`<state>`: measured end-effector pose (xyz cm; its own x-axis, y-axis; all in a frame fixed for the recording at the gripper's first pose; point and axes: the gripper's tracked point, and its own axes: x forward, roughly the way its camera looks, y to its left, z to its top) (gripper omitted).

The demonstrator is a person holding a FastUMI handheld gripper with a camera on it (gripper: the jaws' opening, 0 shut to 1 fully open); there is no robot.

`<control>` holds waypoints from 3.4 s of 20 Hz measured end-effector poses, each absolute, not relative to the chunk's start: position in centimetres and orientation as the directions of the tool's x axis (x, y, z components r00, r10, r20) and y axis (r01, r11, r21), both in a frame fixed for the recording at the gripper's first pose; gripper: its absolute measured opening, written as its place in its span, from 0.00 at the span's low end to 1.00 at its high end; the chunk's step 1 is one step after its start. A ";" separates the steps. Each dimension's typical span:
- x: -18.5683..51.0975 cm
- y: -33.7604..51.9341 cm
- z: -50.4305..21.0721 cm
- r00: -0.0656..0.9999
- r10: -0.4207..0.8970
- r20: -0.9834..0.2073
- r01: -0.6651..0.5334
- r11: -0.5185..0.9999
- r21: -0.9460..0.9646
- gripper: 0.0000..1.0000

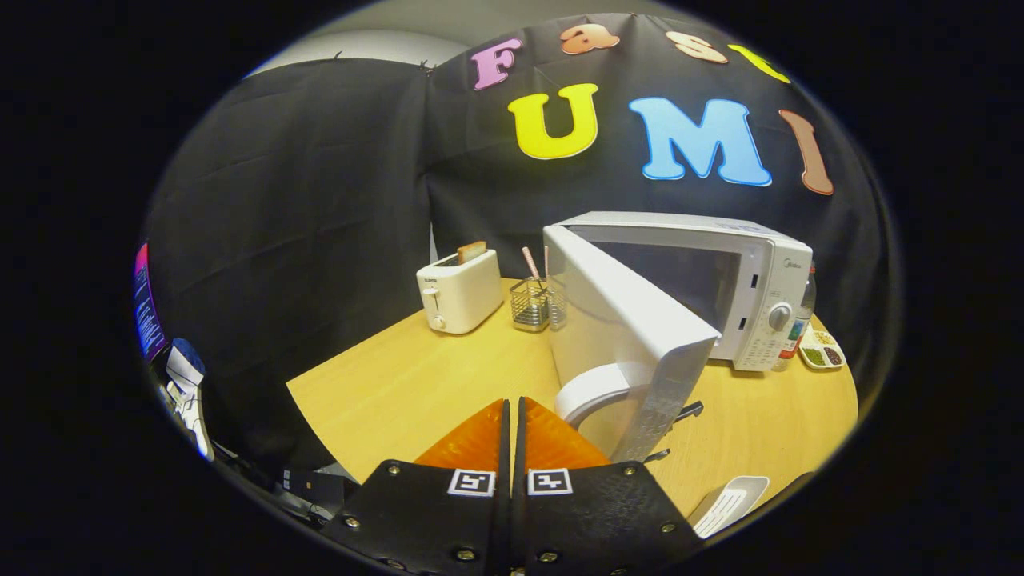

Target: Open the microwave, put the food inside, and close the microwave door.

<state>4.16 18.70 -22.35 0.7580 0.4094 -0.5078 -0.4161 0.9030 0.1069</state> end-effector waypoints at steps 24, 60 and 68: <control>17.2 5.1 -23.1 0.835 0.195 -0.515 -0.196 0.979 0.052 0.01; 19.6 1.7 -12.3 0.963 -0.081 -0.256 0.067 0.996 -0.060 0.27; 9.3 3.8 -6.4 0.983 -0.089 -0.160 0.076 0.993 -0.087 0.97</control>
